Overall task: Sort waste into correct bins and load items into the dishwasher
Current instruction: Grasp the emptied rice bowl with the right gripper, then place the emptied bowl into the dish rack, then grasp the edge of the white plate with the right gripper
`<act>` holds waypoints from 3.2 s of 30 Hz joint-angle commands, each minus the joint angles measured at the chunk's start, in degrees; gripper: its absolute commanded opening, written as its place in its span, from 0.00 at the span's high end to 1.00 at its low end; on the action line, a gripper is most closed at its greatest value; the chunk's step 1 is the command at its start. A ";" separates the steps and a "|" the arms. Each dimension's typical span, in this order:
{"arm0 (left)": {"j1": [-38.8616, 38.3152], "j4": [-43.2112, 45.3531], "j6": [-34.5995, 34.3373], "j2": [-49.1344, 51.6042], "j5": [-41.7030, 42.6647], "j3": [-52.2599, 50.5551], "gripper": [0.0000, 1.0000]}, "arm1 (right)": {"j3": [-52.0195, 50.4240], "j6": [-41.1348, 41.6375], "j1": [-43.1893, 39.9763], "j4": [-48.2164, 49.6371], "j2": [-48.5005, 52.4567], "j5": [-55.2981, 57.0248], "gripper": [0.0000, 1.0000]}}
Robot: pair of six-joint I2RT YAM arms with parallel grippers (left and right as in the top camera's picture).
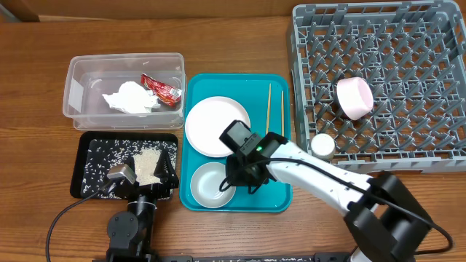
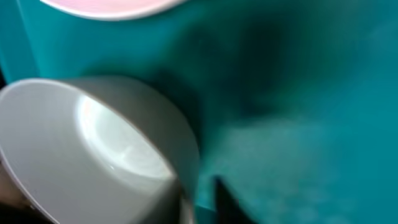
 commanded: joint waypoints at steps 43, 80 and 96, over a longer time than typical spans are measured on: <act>0.61 0.13 -0.61 -0.61 0.48 -0.22 0.00 | 8.31 -36.24 -54.64 12.68 1.46 81.88 0.96; 0.61 0.13 -0.61 -0.61 0.48 -0.22 0.00 | 14.64 -25.42 -17.81 -7.91 -12.48 5.55 0.33; 0.61 0.13 -0.61 -0.61 0.48 -0.22 0.00 | 9.07 -2.40 -10.29 7.65 8.52 15.98 0.71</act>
